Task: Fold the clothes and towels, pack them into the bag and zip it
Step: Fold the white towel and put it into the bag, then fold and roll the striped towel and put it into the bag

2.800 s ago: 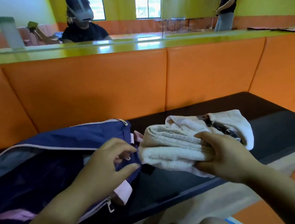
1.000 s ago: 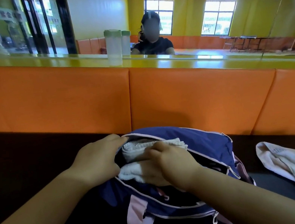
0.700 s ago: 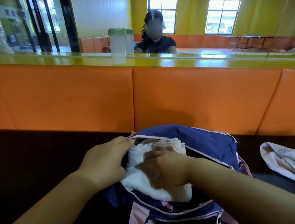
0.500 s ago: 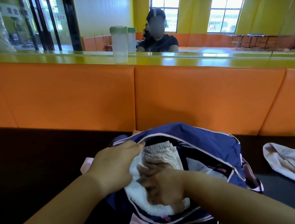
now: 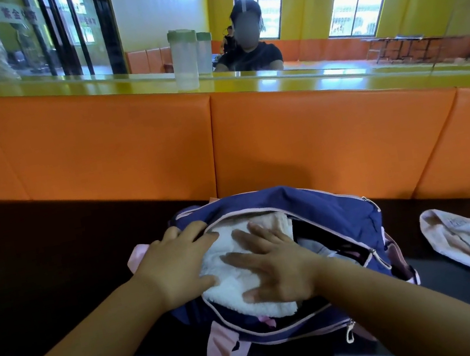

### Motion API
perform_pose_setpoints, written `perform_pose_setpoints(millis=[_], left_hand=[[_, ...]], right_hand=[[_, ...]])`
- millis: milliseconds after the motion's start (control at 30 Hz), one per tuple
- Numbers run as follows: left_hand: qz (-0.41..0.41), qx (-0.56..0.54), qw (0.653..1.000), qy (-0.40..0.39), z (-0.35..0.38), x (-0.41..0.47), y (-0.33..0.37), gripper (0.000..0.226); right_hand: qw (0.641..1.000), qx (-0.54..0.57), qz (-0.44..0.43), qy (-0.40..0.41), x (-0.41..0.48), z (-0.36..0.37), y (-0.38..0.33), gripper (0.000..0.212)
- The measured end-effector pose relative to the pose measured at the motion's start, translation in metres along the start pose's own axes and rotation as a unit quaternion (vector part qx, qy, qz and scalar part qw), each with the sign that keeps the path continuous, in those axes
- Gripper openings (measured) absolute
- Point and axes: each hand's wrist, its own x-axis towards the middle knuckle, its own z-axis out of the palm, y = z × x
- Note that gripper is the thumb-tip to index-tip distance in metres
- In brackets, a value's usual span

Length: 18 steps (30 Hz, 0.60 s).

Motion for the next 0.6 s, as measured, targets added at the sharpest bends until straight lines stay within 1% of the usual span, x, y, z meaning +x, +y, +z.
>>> perform_pose_setpoints(millis=[167,300,367,433,500,567,600], left_hand=[[-0.006,0.033,0.999,-0.014,0.003,-0.001,-0.002,0.077],[0.020,0.045,0.999,0.004,0.000,-0.002,0.005,0.070],[0.042,0.026,0.998,0.028,-0.003,-0.004,0.007,0.062],[0.056,-0.016,0.997,0.060,-0.007,-0.005,0.010,0.053],[0.080,-0.044,0.989,0.116,-0.012,-0.004,0.016,0.046],[0.108,-0.049,0.980,0.157,-0.016,0.001,0.027,0.039],[0.118,-0.046,0.979,0.159,-0.017,0.004,0.033,0.038]], right_hand=[[1.000,-0.011,0.011,-0.016,-0.017,0.001,0.008,0.099],[1.000,0.006,0.022,-0.016,-0.018,-0.004,0.003,0.103],[1.000,0.008,0.016,-0.006,-0.024,-0.012,0.000,0.092],[1.000,0.008,-0.004,0.009,-0.036,-0.021,0.000,0.070],[0.999,0.019,0.008,0.037,-0.053,-0.031,0.005,0.051],[0.997,0.020,0.042,0.056,-0.074,-0.042,0.013,0.045],[0.997,0.017,0.053,0.060,-0.085,-0.046,0.018,0.043]])
